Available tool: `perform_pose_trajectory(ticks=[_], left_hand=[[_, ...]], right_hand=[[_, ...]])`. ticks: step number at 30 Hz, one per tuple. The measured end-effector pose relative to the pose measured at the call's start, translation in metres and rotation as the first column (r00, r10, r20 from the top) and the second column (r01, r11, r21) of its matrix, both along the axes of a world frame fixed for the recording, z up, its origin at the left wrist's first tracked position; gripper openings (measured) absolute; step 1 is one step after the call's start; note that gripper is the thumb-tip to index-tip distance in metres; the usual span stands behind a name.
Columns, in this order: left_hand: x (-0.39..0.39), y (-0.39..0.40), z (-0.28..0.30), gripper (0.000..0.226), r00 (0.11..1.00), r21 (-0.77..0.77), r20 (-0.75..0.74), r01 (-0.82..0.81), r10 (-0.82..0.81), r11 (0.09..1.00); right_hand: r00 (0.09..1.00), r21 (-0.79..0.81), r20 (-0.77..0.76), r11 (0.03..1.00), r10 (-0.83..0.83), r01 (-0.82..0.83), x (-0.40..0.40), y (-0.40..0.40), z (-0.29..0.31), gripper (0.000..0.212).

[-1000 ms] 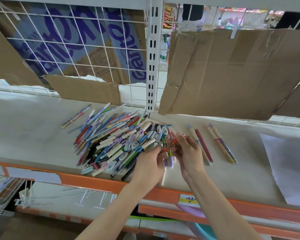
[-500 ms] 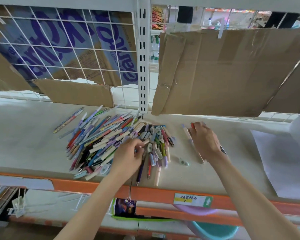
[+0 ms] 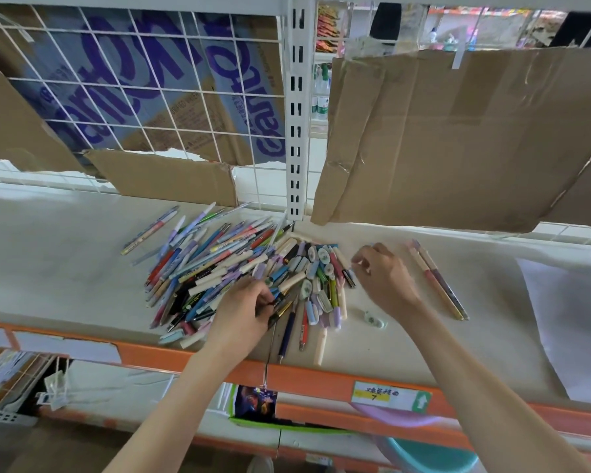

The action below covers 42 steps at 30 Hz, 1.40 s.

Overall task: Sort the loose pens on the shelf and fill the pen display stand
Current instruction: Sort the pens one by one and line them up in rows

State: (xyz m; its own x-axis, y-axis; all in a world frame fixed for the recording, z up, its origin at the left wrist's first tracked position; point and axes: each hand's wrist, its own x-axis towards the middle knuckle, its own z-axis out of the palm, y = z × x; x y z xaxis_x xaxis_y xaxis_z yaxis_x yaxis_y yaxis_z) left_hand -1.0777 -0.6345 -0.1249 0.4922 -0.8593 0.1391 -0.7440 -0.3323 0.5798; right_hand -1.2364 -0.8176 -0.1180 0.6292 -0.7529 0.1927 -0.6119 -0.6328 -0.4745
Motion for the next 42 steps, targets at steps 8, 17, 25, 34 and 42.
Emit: perform_pose_trajectory(ticks=[8,17,25,34,42], left_hand=[[0.011,0.016,0.001,0.014,0.996,-0.117,-0.044,-0.078,0.074,0.99],[0.012,0.024,-0.007,0.011,0.99,-0.074,0.058,-0.121,0.126,0.99],[0.022,0.018,-0.003,0.009,0.984,-0.156,0.015,-0.171,0.175,0.973],[0.085,-0.002,0.003,0.02,0.931,-0.011,0.166,-0.327,0.324,0.945],[0.097,-0.002,-0.003,0.013,0.935,0.058,0.204,-0.306,0.289,0.95]], right_hand=[[1.0,0.064,0.027,0.998,0.013,-0.014,0.021,0.005,-0.008,0.02],[0.998,0.118,-0.018,0.991,-0.055,0.056,0.025,0.007,-0.006,0.025],[0.988,0.198,0.142,0.976,0.063,-0.091,0.032,0.022,-0.001,0.01],[0.977,0.242,0.122,0.949,0.176,-0.202,0.035,0.031,-0.017,0.007],[0.975,0.237,0.124,0.949,0.185,-0.21,0.036,0.031,-0.015,0.003]])
